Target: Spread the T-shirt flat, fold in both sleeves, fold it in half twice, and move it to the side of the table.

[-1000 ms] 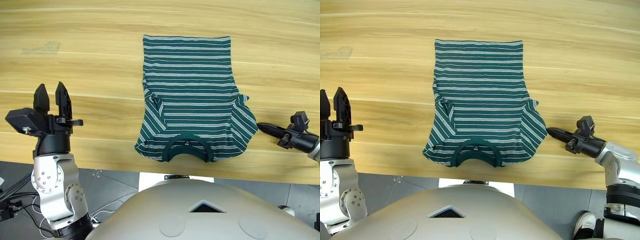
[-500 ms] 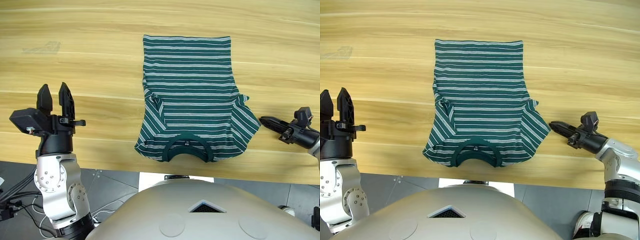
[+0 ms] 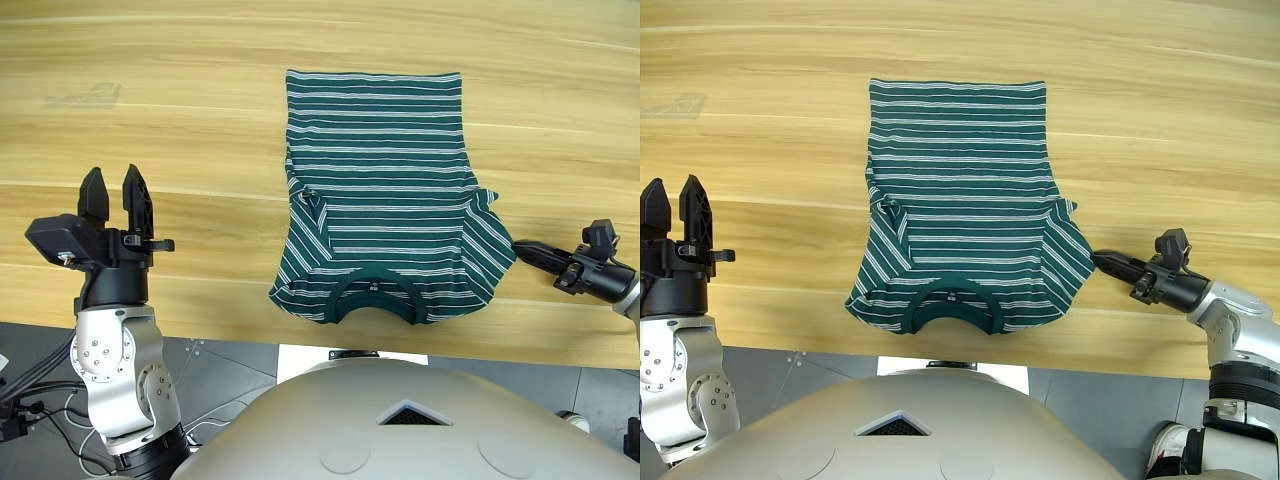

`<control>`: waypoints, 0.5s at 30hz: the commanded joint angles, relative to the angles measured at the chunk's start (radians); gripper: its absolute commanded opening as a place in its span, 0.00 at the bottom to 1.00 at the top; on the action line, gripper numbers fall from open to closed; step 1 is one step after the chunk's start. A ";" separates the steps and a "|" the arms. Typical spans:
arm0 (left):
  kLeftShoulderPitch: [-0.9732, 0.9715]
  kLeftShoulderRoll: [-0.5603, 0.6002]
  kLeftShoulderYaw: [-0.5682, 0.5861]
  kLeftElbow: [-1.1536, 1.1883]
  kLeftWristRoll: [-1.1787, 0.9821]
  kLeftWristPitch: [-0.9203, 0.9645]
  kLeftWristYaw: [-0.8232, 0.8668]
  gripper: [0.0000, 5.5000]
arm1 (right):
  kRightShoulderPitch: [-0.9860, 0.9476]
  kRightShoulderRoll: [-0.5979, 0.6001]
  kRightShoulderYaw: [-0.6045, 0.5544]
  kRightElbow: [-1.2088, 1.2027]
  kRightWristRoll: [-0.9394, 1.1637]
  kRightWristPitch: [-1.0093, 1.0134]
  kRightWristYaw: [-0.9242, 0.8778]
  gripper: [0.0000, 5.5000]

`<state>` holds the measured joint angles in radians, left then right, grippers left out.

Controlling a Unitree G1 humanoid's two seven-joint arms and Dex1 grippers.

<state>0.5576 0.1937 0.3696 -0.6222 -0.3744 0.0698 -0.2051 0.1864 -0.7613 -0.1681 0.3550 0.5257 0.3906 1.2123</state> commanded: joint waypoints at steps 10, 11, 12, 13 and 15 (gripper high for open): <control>-0.005 -0.008 -0.007 0.022 0.015 -0.007 0.002 0.38 | 0.034 0.021 0.039 0.018 -0.074 0.006 -0.031 0.00; -0.006 -0.009 -0.007 0.023 0.015 -0.008 0.002 0.38 | 0.033 0.023 0.037 0.016 -0.072 0.007 -0.030 0.00; -0.007 -0.010 -0.009 0.024 0.016 -0.009 0.003 0.38 | 0.032 0.024 0.035 0.015 -0.069 0.007 -0.029 0.00; -0.008 -0.010 -0.010 0.026 0.016 -0.010 0.003 0.38 | 0.029 0.027 0.027 0.009 -0.056 0.013 -0.023 0.00; -0.011 -0.012 -0.012 0.030 0.017 -0.011 0.002 0.38 | 0.020 0.035 -0.013 -0.024 0.015 0.059 0.004 0.00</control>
<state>0.5558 0.1835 0.3640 -0.6026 -0.3719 0.0625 -0.2048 0.1901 -0.7574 -0.1748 0.3343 0.5072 0.3798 1.2118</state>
